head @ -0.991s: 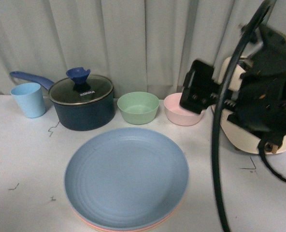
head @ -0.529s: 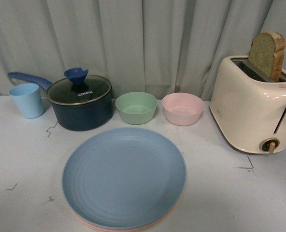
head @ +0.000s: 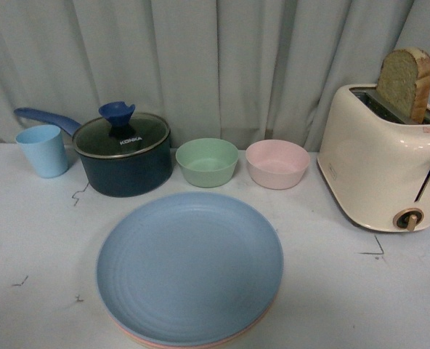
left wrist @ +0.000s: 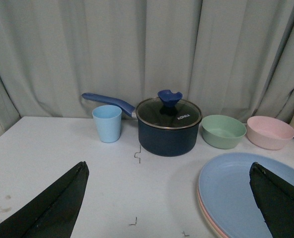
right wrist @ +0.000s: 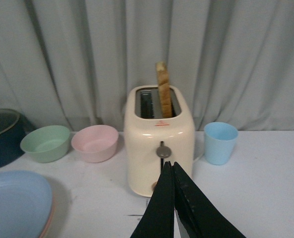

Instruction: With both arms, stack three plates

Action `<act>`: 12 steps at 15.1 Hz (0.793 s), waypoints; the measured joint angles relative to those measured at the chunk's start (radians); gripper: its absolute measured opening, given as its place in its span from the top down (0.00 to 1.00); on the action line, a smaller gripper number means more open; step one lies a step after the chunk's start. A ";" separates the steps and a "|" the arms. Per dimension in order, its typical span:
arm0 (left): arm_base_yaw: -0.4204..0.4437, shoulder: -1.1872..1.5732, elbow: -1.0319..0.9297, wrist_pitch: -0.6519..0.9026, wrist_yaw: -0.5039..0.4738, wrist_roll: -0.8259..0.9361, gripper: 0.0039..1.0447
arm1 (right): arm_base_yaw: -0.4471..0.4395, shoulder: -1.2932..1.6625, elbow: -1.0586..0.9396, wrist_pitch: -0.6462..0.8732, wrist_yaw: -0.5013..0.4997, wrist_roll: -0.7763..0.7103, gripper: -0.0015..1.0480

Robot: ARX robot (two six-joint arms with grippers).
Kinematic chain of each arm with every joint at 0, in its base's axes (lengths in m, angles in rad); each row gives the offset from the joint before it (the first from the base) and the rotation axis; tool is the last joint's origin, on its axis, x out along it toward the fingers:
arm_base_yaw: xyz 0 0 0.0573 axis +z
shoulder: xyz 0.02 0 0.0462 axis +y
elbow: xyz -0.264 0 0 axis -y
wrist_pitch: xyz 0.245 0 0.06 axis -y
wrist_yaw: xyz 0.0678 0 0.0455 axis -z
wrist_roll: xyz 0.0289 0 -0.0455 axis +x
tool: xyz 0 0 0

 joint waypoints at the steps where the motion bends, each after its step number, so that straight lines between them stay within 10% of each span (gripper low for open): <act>1: 0.000 0.000 0.000 0.000 0.000 0.000 0.06 | -0.055 -0.043 -0.014 -0.023 -0.023 0.000 0.98; 12: 0.000 0.000 0.000 0.000 0.000 0.000 0.06 | -0.053 -0.391 -0.087 -0.282 -0.035 0.000 0.98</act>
